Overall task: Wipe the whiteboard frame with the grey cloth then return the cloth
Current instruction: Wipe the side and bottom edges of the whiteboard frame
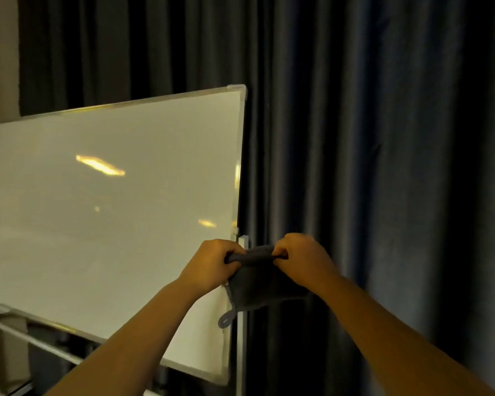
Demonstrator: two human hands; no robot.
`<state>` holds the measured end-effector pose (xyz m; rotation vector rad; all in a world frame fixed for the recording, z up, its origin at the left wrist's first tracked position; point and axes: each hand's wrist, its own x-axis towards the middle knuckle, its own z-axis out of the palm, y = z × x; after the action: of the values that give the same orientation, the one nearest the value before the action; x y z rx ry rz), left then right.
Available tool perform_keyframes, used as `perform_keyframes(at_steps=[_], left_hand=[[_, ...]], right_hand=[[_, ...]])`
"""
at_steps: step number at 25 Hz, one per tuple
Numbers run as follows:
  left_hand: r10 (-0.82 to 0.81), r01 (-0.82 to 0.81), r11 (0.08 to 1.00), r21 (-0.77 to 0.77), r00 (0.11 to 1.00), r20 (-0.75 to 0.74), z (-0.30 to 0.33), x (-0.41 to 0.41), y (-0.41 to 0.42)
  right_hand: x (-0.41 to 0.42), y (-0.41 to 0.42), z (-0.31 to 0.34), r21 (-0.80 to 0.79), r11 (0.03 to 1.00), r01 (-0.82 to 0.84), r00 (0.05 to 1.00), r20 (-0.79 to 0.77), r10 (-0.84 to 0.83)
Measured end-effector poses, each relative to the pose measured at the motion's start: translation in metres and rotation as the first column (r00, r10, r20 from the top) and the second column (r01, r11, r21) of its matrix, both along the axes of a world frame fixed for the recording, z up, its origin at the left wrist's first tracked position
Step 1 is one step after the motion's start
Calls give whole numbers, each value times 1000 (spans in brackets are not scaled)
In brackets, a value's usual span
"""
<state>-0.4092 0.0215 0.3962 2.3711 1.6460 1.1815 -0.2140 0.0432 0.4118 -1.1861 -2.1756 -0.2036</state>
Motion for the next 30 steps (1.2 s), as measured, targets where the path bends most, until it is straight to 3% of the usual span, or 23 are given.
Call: perform_keyframes(at_steps=[5,9,18,30], left_hand=[[-17,17,999,28,1000,-10,38,-87,37],[-73,74,996,39,997,-34,61,-109,70],[-204,211,969,128,977,-69,107,-121,159],[-220,237,905,353,971,-89,184,-127,267]], right_hand=[[-88,31,31,41,998,44,999,-34,-43],[-109,57,52,54,991,119,993,-14,-118],[-122,124,105,125,962,241,970,-40,-238],[-136,206,175,364,874,320,947,-137,-290]])
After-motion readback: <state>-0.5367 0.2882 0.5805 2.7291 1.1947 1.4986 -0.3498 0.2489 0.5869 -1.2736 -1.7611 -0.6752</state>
